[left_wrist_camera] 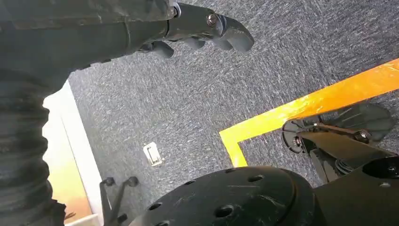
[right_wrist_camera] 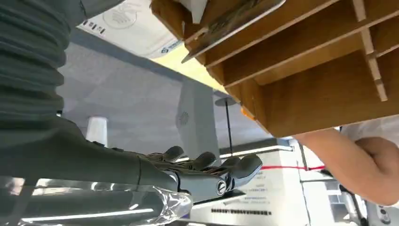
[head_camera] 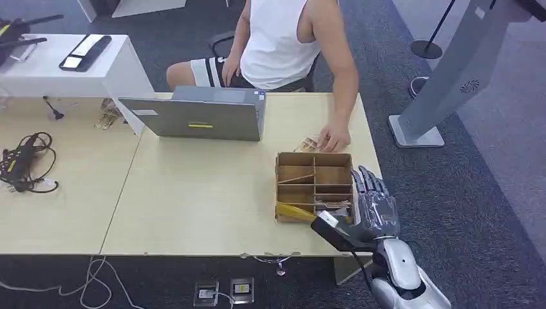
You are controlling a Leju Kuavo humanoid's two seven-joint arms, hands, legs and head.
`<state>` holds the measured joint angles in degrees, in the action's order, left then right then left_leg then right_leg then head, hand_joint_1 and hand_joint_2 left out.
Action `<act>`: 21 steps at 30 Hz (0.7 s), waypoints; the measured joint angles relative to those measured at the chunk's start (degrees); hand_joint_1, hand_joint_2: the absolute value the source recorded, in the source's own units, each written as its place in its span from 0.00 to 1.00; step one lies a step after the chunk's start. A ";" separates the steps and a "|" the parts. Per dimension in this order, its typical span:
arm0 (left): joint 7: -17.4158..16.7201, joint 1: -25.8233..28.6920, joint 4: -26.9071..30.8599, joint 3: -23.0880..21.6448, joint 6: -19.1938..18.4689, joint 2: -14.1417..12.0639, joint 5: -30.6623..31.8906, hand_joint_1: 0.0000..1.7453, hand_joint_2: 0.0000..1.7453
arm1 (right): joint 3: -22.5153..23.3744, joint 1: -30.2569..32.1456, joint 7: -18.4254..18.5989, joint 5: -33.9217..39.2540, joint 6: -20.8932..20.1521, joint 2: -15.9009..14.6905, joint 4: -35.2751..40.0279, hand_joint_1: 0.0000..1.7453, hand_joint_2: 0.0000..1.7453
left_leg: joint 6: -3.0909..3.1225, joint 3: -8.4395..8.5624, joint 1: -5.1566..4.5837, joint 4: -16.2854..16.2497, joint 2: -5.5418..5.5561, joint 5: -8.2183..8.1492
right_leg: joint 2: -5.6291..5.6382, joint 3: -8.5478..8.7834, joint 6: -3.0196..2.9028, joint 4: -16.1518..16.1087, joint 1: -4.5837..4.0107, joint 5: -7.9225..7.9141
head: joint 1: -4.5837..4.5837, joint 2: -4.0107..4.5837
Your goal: Pass the card to the sensor for recognition and then transmit it.
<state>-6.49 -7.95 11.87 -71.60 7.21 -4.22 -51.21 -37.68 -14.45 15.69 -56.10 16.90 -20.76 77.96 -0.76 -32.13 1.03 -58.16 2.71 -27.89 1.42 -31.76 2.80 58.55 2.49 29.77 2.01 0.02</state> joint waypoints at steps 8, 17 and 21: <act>0.33 -0.01 0.00 -0.02 0.00 0.00 0.20 0.00 1.00 | -0.42 -0.01 -2.10 2.60 -0.55 1.09 -0.50 0.00 1.00 | 0.00 0.00 0.00 0.00 0.00 0.00 | 0.00 0.00 0.00 0.00 0.00 0.00 | -0.02 0.00; 0.35 -0.01 0.00 -0.02 0.00 0.00 0.46 0.00 1.00 | -0.90 -0.02 -2.27 2.88 -0.48 1.95 -1.59 1.00 1.00 | 0.00 0.00 0.00 0.00 0.00 0.00 | -0.01 0.01 0.00 0.00 0.00 0.00 | -0.02 0.00; 0.35 -0.01 0.00 -0.02 0.00 0.00 0.48 0.00 1.00 | -0.94 -0.06 -2.60 3.63 -0.90 2.25 -2.16 1.00 1.00 | 0.00 0.00 0.00 0.00 0.00 0.00 | 0.00 0.01 0.00 0.00 0.00 0.00 | -0.02 0.00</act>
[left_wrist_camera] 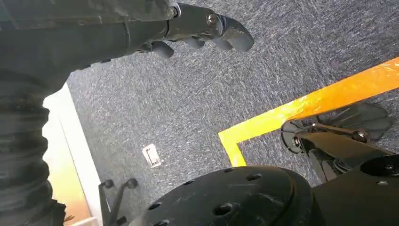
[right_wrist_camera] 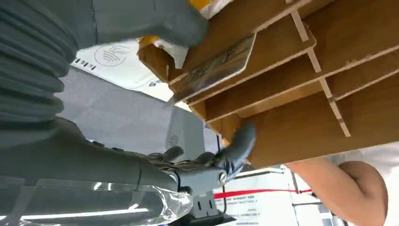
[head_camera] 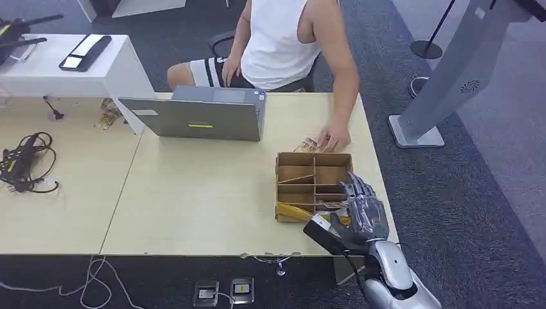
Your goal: Pass the card to the sensor for recognition and then transmit it.
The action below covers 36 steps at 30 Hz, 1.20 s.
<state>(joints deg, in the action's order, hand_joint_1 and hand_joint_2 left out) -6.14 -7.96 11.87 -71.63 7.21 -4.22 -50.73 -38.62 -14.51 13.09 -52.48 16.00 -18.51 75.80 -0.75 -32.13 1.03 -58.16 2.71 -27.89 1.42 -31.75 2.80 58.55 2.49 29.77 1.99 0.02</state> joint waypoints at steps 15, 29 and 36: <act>0.00 0.00 0.00 0.00 0.00 0.00 -0.02 0.00 1.00 | -0.70 -0.53 -0.35 0.90 -1.07 0.52 -0.94 1.00 1.00 | 0.00 0.00 0.00 0.00 0.00 0.00 | 0.00 0.00 0.00 0.00 0.00 0.00 | 0.00 0.00; 0.70 0.00 0.00 -0.02 0.00 0.00 0.81 0.00 1.00 | -0.68 -1.91 1.99 -2.71 3.19 0.74 -0.11 1.00 1.00 | 0.00 0.00 0.00 0.00 0.00 0.00 | 0.00 0.00 0.00 0.00 0.00 0.00 | 0.02 0.00; 1.38 0.01 0.00 -0.04 0.00 0.00 1.90 0.00 1.00 | 0.96 -5.35 2.60 -4.72 6.06 0.05 3.19 1.00 1.00 | 0.00 0.03 0.00 0.00 -0.01 0.02 | 0.01 0.01 0.00 0.00 0.00 -0.02 | 0.00 0.00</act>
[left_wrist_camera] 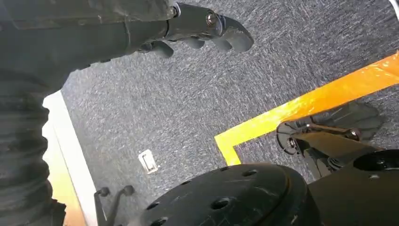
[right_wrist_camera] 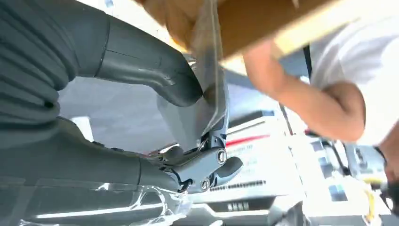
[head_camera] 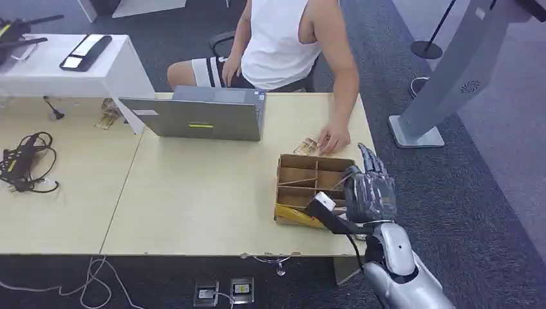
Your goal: Pass the card to the sensor for recognition and then transmit it.
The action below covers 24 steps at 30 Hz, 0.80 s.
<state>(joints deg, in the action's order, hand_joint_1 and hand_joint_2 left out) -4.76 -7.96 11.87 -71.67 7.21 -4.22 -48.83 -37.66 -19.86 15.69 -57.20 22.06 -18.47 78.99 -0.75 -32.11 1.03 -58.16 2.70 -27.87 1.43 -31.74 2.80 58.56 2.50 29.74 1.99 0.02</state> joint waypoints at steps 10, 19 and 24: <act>0.63 -0.03 0.00 -0.15 0.00 -0.04 1.36 0.00 1.00 | 0.90 -8.13 -0.81 5.51 -4.07 -1.05 2.49 1.00 1.00 | 0.00 0.00 0.00 0.00 -0.03 0.01 | 0.05 -0.01 -0.05 0.01 0.00 -0.04 | 0.00 0.00; 0.81 -0.24 0.00 -0.24 0.00 -0.07 2.90 0.00 1.00 | -1.26 -16.49 -3.36 5.46 -10.05 -0.86 -3.55 1.00 1.00 | 0.00 -0.05 0.00 0.00 0.01 0.02 | -0.01 0.00 -0.05 0.03 0.00 -0.04 | -0.02 0.00; 0.81 -0.44 0.00 -0.33 -0.57 -0.11 3.13 0.00 1.00 | -3.06 -20.97 -5.53 7.43 -10.82 0.15 -9.71 1.00 1.00 | 0.00 -0.07 0.01 0.00 0.05 0.02 | -0.04 -0.01 -0.05 0.03 -0.01 -0.04 | 0.02 0.00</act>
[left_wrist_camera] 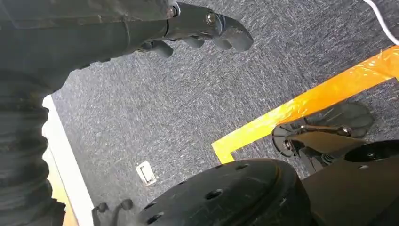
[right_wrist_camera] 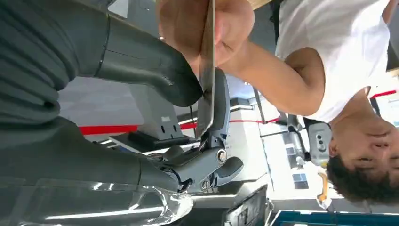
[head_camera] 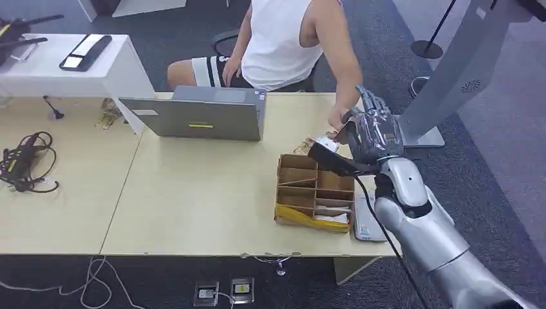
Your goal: Pass the card to the sensor for recognition and then transmit it.
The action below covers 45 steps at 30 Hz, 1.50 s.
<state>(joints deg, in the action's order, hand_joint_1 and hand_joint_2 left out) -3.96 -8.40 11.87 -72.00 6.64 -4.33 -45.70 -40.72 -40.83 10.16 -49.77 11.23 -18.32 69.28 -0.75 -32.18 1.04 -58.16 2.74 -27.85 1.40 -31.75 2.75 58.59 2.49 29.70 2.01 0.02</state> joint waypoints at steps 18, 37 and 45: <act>0.00 -0.05 0.00 -0.81 -0.61 -0.15 0.00 0.00 1.00 | -3.56 -8.37 -0.67 2.40 5.60 5.55 -21.22 0.00 1.00 | -0.01 -0.01 0.01 0.00 0.02 0.04 | -0.02 -0.01 0.00 0.01 0.00 -0.01 | 0.00 0.00; -0.33 0.57 -0.02 -0.74 -0.61 -0.41 -1.44 0.00 1.00 | 5.56 3.67 19.74 -26.23 27.36 -6.01 -1.19 0.00 1.00 | 0.02 0.23 0.01 -0.07 0.10 -0.03 | -0.12 0.21 0.01 -0.21 -0.02 -0.02 | -0.04 0.00; -0.39 0.96 -0.02 -0.46 -0.61 -0.74 -3.61 0.00 1.00 | 32.64 19.27 6.93 -20.40 27.36 -10.52 16.39 0.00 1.00 | 0.08 0.24 0.00 -0.07 0.12 -0.09 | -0.24 0.23 0.02 -0.24 -0.01 -0.03 | 0.00 0.00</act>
<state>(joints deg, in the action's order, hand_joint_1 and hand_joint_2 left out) -4.35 -7.44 11.85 -72.46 6.03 -5.07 -49.31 -8.08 -21.56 17.09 -70.17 38.60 -28.83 85.67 -0.68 -31.93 1.03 -58.23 2.86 -27.94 1.16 -31.51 2.77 58.35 2.48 29.68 2.01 0.02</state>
